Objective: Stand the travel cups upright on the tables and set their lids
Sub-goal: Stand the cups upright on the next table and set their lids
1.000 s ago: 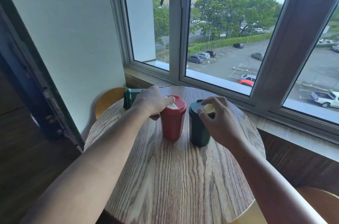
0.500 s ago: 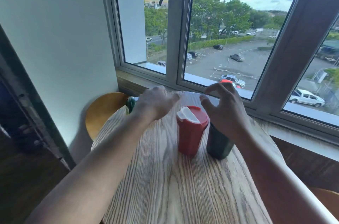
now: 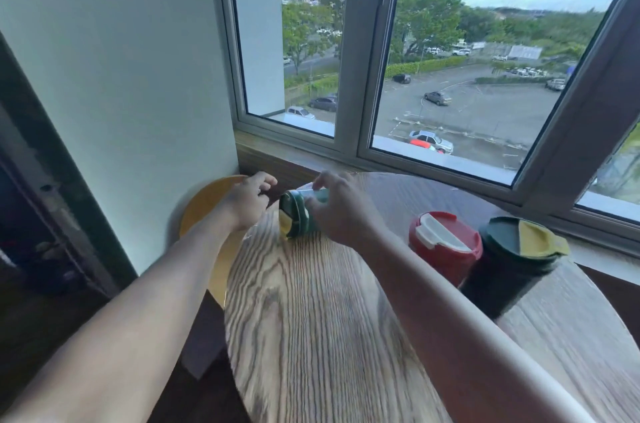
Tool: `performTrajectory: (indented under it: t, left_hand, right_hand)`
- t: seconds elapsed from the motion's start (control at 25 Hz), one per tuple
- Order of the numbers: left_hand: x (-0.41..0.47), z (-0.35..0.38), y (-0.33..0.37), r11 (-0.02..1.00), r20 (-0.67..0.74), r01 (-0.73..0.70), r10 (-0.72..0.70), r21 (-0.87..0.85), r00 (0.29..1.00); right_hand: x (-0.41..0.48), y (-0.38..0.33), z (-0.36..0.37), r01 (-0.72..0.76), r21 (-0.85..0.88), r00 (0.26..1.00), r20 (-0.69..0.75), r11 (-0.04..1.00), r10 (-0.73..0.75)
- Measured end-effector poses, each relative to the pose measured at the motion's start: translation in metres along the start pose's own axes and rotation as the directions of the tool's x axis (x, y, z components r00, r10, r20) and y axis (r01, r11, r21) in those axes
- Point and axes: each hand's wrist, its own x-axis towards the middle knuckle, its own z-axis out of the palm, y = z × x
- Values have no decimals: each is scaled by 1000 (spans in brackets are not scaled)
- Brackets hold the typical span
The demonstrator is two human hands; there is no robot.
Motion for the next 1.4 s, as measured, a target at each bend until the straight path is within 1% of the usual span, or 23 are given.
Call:
performTrajectory:
  t: [0.08,0.12,0.2,0.32,0.4,0.48,0.56,0.64,0.72,0.8,0.88,0.92,1.04,1.12,1.16,1.2,1.24,1.28,1.36,1.4]
  left_hand:
    - [2,2,-12,999,153,-2,10,-52,988]
    - [2,3,-14,995,201,-13,33,-100,979]
    - [3,4,-12,981,230,-60,102,-182,968]
    - [9,5,-12,942,210,-105,178,-318,961]
    - [10,6,-12,901,197,-72,171,-427,965]
    - [10,10,-7,859,154,-72,172,-506,973]
    - [9,11,5,810,66,-97,166,-579,984]
    - [10,8,19,753,-20,-116,136,-648,991]
    - [13,5,32,746,-65,-134,121,-652,990]
    - [13,2,44,739,-66,-105,81,-666,995]
    - [16,0,56,684,-28,-43,33,-728,999]
    - [17,-1,63,667,-11,-25,25,-745,1000]
    - [20,-10,91,680,68,37,20,-732,997]
    - [21,-19,114,730,96,35,42,-683,994]
    - [23,-22,123,766,74,0,62,-643,995]
    - [27,-23,131,797,49,-40,87,-603,995]
    - [29,-24,139,814,38,-69,111,-576,993]
    - [31,-24,146,819,44,-86,135,-568,990]
    - [33,-21,162,812,83,-90,168,-577,982]
    - [33,-20,170,811,100,-91,181,-578,978]
  right_hand:
    - [2,7,27,-94,-29,994,58,995,95]
    - [2,10,37,-118,-50,991,65,992,121]
    - [1,13,52,-123,-64,991,46,990,127]
    - [4,11,60,-111,-29,994,12,993,111]
    - [7,8,62,-144,14,989,28,990,143]
    - [10,5,61,-198,105,980,12,975,197]
    - [15,-1,55,-230,226,966,-64,947,250]
    - [21,-7,45,-272,373,934,-119,887,337]
    - [30,-9,36,-304,532,899,-114,790,423]
    - [39,-7,27,-300,628,879,-112,718,464]
    - [47,-7,17,-302,696,867,-85,651,492]
    - [49,-8,12,-319,723,859,-52,613,508]
    - [51,-21,-8,-470,714,800,96,520,592]
    - [51,-24,-22,-543,698,773,198,467,603]
    - [50,-25,-31,-560,690,766,221,458,604]
    - [47,-23,-40,-557,689,769,218,464,601]
    - [46,-19,-48,-529,684,791,183,502,584]
    - [45,-11,-55,-489,650,822,122,582,556]
    - [38,-2,-77,-459,470,860,21,754,510]
    - [34,3,-90,-454,374,868,-17,809,496]
